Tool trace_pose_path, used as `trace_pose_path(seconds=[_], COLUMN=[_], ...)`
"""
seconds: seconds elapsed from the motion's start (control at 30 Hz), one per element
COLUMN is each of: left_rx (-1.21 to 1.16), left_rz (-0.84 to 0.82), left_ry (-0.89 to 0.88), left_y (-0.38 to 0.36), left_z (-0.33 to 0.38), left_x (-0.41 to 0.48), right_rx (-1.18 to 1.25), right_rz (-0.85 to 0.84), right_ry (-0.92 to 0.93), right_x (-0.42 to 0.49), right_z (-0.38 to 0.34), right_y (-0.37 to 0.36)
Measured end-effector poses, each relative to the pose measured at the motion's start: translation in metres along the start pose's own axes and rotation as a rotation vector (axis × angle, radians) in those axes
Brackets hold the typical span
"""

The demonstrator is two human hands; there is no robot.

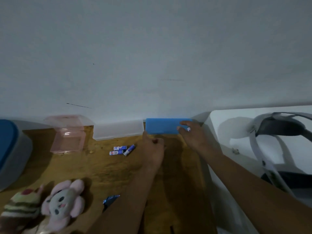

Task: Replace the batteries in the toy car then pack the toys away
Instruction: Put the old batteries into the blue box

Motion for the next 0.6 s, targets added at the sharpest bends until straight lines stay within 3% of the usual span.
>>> trace_pose_path(seconds=[0.33,0.4,0.53,0.6], left_rx=[-0.018,0.021,0.144,0.177], left_rz=[0.122,0.146,0.196,0.202], left_ry=[-0.047,-0.042,-0.028,-0.023], left_y=[-0.001,0.0,0.002,0.002], left_z=[0.004,0.005,0.002,0.002], left_x=[-0.007,-0.007,0.0,0.002], right_rx=[-0.052,-0.093,0.079,0.071], right_rz=[0.144,0.098,-0.11,-0.122], right_ry=[-0.069,-0.064,-0.024,-0.008], right_x=[0.0,0.0,0.003,0.007], right_z=[0.018,0.022,0.029,0.033], right_y=[0.02,0.019,0.003,0.003])
Point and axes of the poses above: each hand's wrist, its own x-axis towards the middle knuckle, its own y-axis out of the back of the hand, z = x × y, the point moved 6 cm from there along x, towards the middle knuckle, and after that the axes turned 13 degrees about -z, right-handed, at the moved point
